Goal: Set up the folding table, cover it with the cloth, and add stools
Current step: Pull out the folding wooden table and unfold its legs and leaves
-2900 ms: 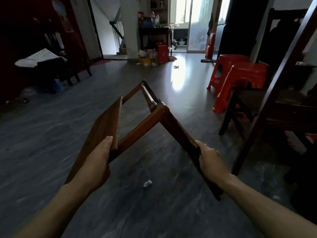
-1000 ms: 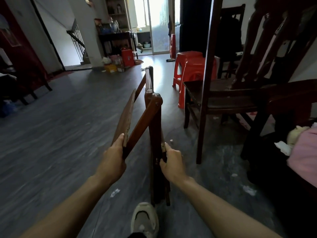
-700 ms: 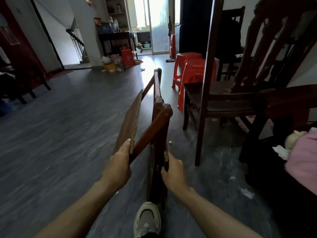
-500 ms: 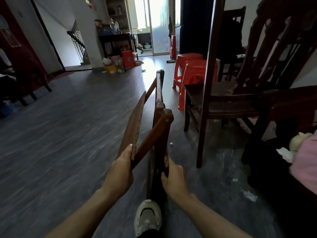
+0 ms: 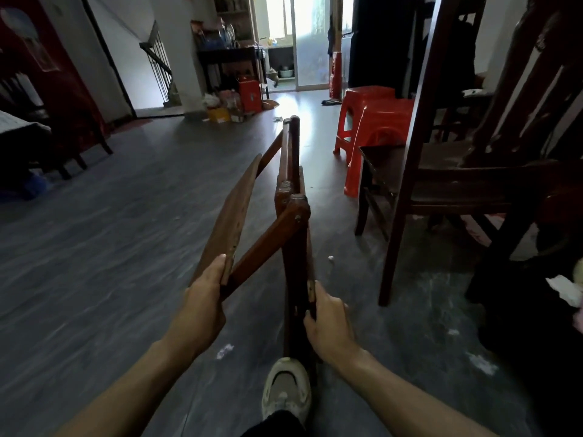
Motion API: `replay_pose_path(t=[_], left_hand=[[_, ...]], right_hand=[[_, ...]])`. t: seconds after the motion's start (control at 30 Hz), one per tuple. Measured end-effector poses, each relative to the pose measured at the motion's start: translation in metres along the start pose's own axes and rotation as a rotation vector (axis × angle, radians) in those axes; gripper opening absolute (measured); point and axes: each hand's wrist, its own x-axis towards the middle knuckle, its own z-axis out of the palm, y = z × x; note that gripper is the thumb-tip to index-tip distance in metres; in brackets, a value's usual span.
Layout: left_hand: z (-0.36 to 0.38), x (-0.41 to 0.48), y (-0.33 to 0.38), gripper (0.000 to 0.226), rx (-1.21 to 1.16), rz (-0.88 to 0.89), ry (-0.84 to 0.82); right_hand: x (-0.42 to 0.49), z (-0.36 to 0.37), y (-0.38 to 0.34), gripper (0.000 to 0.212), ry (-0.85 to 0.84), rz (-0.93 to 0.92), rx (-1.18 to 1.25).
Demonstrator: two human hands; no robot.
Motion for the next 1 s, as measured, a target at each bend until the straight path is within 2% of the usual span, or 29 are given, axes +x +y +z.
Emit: replay_pose_path(t=[0.17, 0.3, 0.4, 0.77, 1.0], left_hand=[[-0.010, -0.002, -0.004, 0.085, -0.001, -0.032, 0.003], [-0.009, -0.002, 0.005, 0.080, 0.028, -0.012, 0.003], [-0.005, 0.001, 0.010, 0.085, 0.055, -0.016, 0.012], [-0.034, 0.001, -0.006, 0.096, 0.107, -0.108, -0.026], [-0.059, 0.007, -0.008, 0.092, 0.244, -0.061, -0.008]], right_hand=[[0.005, -0.035, -0.001, 0.043, -0.004, -0.024, -0.257], [0.001, -0.072, 0.005, 0.044, -0.061, 0.005, -0.387], [0.000, -0.092, 0.011, 0.055, -0.046, 0.018, -0.491], [0.007, -0.111, 0.002, 0.062, -0.022, -0.072, -0.530], [0.008, -0.118, 0.001, 0.064, -0.015, -0.134, -0.507]])
